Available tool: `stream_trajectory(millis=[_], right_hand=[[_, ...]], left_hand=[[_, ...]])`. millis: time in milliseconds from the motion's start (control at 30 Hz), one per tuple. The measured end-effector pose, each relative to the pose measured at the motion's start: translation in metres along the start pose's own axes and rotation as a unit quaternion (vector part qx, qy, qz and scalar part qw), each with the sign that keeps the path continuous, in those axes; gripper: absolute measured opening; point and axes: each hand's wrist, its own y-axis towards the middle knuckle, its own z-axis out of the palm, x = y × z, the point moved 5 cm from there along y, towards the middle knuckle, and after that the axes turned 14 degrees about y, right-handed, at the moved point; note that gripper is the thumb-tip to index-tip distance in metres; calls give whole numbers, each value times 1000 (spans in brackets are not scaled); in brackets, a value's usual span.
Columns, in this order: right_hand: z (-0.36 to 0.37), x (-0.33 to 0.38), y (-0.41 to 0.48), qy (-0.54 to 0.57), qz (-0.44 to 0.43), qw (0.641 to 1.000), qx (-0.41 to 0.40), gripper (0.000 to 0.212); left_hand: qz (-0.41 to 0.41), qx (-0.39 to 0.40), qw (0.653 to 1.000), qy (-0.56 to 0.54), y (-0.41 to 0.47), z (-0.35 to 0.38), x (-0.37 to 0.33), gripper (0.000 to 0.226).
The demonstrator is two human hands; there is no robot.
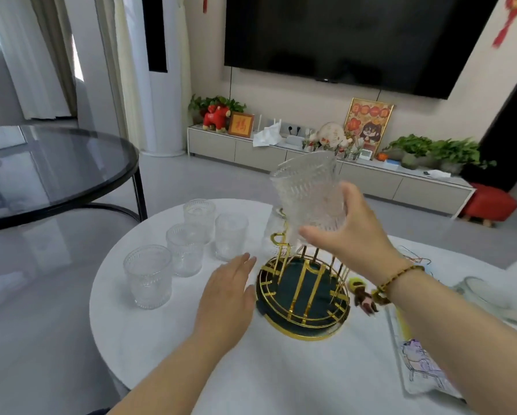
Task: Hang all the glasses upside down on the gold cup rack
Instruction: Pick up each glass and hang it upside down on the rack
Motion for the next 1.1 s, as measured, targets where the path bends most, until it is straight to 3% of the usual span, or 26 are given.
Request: stream_trajectory(millis=[200, 300, 433, 667, 1100], right_hand=[[-76, -1, 39, -99, 78, 990, -55, 82], [-89, -8, 56, -115, 104, 985, -74, 81], [-93, -20, 76, -116, 129, 982, -80, 77], [-78, -53, 102, -125, 144, 981, -46, 80], [-26, -109, 114, -219, 160, 956, 110, 77]], left_hand=[[62, 35, 997, 39, 38, 5, -41, 60], [79, 72, 991, 74, 46, 19, -45, 59], [74, 59, 993, 76, 48, 27, -44, 56], [63, 77, 993, 66, 46, 36, -39, 60], [71, 78, 993, 49, 46, 38, -36, 60]])
